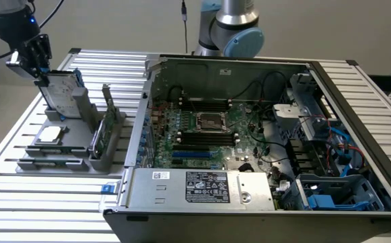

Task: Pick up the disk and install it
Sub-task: 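Pick up the disk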

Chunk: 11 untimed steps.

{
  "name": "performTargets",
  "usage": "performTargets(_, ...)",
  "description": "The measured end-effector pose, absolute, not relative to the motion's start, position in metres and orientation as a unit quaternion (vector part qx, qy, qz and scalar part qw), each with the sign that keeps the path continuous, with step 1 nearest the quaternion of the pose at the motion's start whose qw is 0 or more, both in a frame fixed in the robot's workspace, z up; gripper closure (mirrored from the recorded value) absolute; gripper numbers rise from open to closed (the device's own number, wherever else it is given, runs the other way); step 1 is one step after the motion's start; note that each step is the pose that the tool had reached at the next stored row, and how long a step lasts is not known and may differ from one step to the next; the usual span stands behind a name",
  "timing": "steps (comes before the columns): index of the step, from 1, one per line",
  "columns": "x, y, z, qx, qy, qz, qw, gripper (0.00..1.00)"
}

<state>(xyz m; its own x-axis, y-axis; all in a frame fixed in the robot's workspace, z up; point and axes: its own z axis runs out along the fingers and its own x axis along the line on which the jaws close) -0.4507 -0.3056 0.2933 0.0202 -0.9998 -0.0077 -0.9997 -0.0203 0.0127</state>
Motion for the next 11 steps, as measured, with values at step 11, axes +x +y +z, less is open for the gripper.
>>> performTargets(11, -0.4507, -0.3056, 0.2929, 0.711, -0.703, -0.008, 0.002, 0.67)
